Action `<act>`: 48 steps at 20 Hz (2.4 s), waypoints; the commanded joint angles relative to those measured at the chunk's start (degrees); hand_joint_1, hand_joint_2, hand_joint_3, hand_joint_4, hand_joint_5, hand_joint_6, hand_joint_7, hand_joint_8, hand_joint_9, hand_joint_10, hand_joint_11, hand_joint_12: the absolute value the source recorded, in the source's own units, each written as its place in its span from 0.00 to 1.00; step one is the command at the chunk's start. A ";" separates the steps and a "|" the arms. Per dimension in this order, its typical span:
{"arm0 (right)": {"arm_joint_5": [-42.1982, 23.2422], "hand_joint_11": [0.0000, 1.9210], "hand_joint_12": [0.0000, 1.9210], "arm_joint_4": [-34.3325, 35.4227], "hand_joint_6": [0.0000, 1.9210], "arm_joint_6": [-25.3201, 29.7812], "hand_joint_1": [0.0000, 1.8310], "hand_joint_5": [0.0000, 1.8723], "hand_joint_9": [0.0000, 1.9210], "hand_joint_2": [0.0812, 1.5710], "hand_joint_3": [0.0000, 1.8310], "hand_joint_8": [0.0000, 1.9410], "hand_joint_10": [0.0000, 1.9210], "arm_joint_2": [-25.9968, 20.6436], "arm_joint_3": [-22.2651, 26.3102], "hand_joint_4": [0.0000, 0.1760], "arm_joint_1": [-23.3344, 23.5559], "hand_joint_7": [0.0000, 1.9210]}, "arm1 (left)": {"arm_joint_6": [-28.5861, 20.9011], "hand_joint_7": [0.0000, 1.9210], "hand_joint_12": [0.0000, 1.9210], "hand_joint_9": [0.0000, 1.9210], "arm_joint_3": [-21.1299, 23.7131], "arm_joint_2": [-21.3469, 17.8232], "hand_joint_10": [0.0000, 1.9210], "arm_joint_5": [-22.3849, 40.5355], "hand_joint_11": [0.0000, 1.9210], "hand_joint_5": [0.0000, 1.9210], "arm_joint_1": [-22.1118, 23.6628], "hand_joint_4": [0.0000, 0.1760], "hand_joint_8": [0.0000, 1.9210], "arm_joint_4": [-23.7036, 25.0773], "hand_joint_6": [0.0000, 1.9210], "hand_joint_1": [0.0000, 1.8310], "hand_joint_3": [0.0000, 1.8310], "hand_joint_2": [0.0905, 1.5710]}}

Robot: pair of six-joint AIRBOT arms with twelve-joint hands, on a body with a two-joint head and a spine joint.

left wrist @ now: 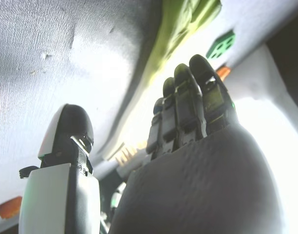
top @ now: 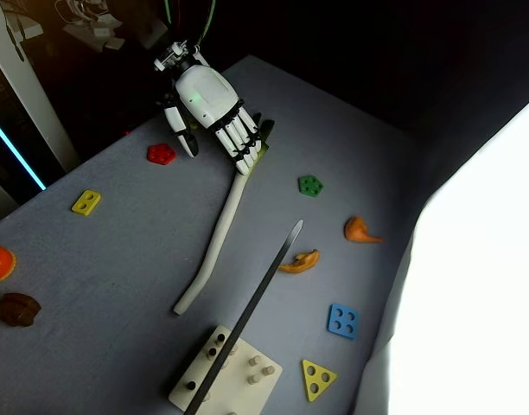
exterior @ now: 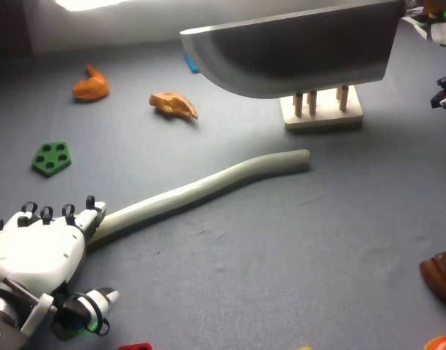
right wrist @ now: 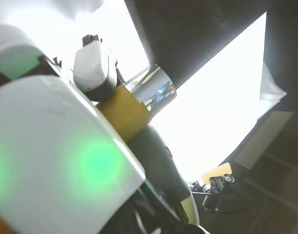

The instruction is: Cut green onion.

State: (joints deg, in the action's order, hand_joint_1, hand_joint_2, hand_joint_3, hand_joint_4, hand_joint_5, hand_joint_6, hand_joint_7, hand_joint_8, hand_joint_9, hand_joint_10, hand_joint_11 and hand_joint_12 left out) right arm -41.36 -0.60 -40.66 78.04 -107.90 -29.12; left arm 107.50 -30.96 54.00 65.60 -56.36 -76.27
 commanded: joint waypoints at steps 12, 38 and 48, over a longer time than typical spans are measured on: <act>-8.57 0.86 1.00 5.24 1.00 -7.32 0.88 0.76 0.84 0.58 0.30 1.00 1.00 -7.97 11.96 1.00 3.12 0.80 | 0.03 0.13 0.28 0.15 -0.59 0.86 0.00 4.22 0.00 0.03 0.01 0.24 0.00 2.59 0.00 0.35 0.00 0.79; -22.90 0.86 1.00 42.63 1.00 -53.97 0.88 0.76 0.85 0.62 0.22 1.00 1.00 -16.17 50.03 1.00 2.78 0.80 | 0.65 0.00 0.14 0.01 0.37 1.12 0.00 1.79 0.00 0.02 -0.91 0.07 0.00 1.30 0.00 0.34 0.01 0.79; -27.49 0.85 1.00 44.86 1.00 -57.51 0.87 0.73 0.83 0.62 0.21 1.00 1.00 -10.25 50.56 1.00 0.80 0.78 | 0.65 0.00 0.00 0.00 0.66 1.07 0.00 1.07 0.00 0.00 -1.60 0.00 0.00 1.28 0.00 0.22 0.01 0.84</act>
State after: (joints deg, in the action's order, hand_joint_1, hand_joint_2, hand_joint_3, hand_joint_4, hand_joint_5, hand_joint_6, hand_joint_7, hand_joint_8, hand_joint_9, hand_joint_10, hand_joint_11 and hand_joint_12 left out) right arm -61.69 48.58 -98.91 68.47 -57.14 -28.77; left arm 107.98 -30.37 54.89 63.51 -57.91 -77.76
